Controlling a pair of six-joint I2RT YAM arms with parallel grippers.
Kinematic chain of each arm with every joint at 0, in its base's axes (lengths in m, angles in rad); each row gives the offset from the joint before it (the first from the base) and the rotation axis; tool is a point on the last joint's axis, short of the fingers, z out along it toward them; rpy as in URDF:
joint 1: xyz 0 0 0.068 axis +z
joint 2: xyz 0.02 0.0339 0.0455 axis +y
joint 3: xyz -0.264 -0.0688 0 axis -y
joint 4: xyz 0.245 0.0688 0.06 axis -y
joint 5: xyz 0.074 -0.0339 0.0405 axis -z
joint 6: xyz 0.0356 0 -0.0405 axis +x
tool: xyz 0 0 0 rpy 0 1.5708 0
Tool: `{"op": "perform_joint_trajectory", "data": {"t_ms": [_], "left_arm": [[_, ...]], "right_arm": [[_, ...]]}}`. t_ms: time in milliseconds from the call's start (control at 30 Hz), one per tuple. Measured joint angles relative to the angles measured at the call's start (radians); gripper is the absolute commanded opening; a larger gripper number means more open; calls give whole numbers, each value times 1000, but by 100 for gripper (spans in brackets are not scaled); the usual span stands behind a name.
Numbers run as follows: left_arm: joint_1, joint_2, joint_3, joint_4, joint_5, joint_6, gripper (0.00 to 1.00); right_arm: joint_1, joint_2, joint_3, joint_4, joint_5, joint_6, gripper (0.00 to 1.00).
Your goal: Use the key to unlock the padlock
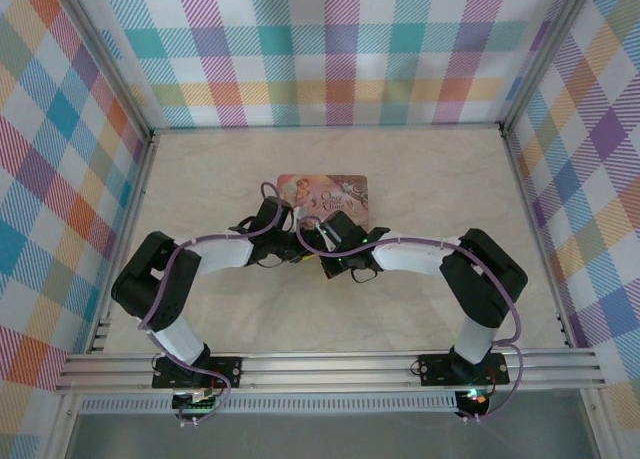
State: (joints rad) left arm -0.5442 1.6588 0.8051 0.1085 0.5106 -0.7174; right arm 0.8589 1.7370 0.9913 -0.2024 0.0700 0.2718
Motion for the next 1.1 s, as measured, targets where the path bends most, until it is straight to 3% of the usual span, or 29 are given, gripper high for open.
{"op": "perform_joint_trajectory", "data": {"t_ms": [300, 733, 1100], "left_arm": [[11, -132, -51, -54, -85, 0, 44], [86, -438, -86, -237, -275, 27, 62], [161, -380, -80, -298, -330, 32, 62]], "right_arm": [[0, 0, 0, -4, -3, -56, 0], [0, 1, 39, -95, 5, -200, 0], [0, 1, 55, -141, 36, -307, 0]]}}
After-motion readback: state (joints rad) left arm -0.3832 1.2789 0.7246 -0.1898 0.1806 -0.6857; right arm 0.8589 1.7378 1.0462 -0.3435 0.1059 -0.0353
